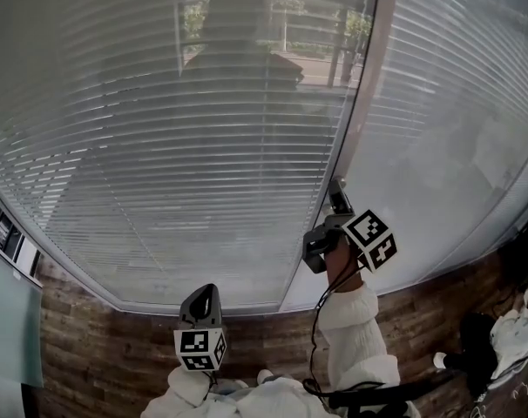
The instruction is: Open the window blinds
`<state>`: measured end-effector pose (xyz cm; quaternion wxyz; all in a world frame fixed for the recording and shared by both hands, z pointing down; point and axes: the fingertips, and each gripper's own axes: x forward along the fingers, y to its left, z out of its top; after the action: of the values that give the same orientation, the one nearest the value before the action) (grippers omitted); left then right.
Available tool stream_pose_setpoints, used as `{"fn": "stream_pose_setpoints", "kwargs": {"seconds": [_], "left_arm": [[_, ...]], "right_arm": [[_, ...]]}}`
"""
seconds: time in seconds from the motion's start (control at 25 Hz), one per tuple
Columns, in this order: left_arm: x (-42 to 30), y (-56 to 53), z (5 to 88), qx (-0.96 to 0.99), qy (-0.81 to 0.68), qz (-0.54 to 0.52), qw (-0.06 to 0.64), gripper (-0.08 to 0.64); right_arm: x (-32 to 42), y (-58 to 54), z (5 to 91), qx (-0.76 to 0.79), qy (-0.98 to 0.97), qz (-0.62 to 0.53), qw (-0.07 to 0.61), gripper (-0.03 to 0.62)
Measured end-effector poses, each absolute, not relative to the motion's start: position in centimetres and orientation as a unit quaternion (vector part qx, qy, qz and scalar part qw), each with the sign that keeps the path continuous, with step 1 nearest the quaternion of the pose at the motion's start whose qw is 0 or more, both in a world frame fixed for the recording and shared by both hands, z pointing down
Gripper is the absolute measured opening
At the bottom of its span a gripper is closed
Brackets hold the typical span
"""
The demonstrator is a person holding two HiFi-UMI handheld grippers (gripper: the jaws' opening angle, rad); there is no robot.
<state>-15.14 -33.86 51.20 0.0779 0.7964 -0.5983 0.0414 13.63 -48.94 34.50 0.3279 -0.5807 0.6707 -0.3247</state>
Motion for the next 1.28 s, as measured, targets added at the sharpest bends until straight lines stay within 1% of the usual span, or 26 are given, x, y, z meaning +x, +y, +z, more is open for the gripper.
{"fn": "stream_pose_setpoints", "kwargs": {"seconds": [0.12,0.2,0.32,0.48,0.52,0.64,0.84,1.04,1.28], "left_arm": [[-15.0,-34.6,51.1,0.797,-0.598,0.042,0.077,0.002],[-14.9,-34.8,51.2,0.798,-0.596,0.042,0.078,0.002],[-14.8,-35.0,51.5,0.799,-0.594,0.041,0.08,0.002],[-14.5,-35.6,51.7,0.803,-0.589,0.04,0.08,0.002],[-14.4,-35.7,51.8,0.804,-0.588,0.039,0.08,0.002],[-14.0,-35.6,51.7,0.806,-0.585,0.039,0.08,0.002],[-13.5,-35.4,51.7,0.81,-0.579,0.039,0.079,0.002],[-13.8,-35.0,51.8,0.81,-0.58,0.038,0.079,0.002],[-14.1,-34.7,52.2,0.807,-0.583,0.041,0.084,0.002]], "right_arm": [[14.2,-50.2,34.5,-0.537,0.642,-0.39,0.384,0.198],[14.6,-50.7,34.6,-0.525,0.63,-0.41,0.399,0.198],[14.8,-50.8,34.7,-0.521,0.629,-0.416,0.4,0.19],[14.7,-50.8,34.1,-0.539,0.637,-0.395,0.384,0.133],[14.7,-50.8,34.0,-0.547,0.641,-0.387,0.375,0.132],[14.6,-50.8,33.7,-0.571,0.662,-0.351,0.335,0.13],[14.3,-50.7,33.3,-0.63,0.696,-0.253,0.235,0.129],[14.1,-50.6,33.5,-0.657,0.716,-0.186,0.145,0.129],[13.8,-50.5,33.3,-0.684,0.724,-0.08,0.028,0.129]]}}
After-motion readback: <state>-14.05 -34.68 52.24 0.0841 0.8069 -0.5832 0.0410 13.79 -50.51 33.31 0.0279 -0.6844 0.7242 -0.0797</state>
